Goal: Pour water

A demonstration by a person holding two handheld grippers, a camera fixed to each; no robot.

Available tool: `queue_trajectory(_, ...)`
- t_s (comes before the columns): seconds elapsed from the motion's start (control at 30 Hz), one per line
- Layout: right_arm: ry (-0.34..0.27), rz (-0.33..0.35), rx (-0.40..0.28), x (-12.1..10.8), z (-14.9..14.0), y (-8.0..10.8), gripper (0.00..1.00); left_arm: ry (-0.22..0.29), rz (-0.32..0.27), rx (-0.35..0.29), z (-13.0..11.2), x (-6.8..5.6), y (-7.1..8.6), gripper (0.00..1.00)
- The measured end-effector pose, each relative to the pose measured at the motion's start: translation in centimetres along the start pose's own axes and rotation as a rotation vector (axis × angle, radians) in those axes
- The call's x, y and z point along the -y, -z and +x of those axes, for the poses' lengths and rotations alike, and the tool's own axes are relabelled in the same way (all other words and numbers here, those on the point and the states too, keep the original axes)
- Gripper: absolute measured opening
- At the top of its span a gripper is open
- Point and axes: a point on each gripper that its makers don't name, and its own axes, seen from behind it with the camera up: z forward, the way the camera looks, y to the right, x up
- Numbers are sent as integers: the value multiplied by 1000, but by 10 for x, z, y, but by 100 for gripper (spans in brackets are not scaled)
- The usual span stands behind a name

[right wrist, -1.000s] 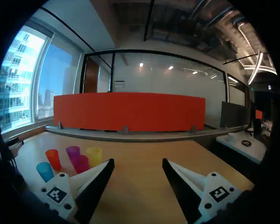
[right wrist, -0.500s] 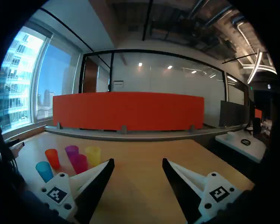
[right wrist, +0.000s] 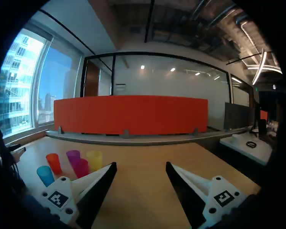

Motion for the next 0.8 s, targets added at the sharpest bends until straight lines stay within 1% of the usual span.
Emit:
queue_trajectory(0.17, -5, 18, -12, 1, 1, -2, 100, 0, 0, 0, 0, 0, 0, 98)
queue_trajectory(0.37, -3, 29, -25, -3, 0, -4, 100, 0, 0, 0, 0, 0, 0, 98)
queue_trajectory(0.6, -1, 32, -58, -7, 2, -12, 100, 0, 0, 0, 0, 1, -1, 98)
queue_trajectory(0.8, 4, 29, -84, -5, 2, -19, 100, 0, 0, 0, 0, 0, -1, 98)
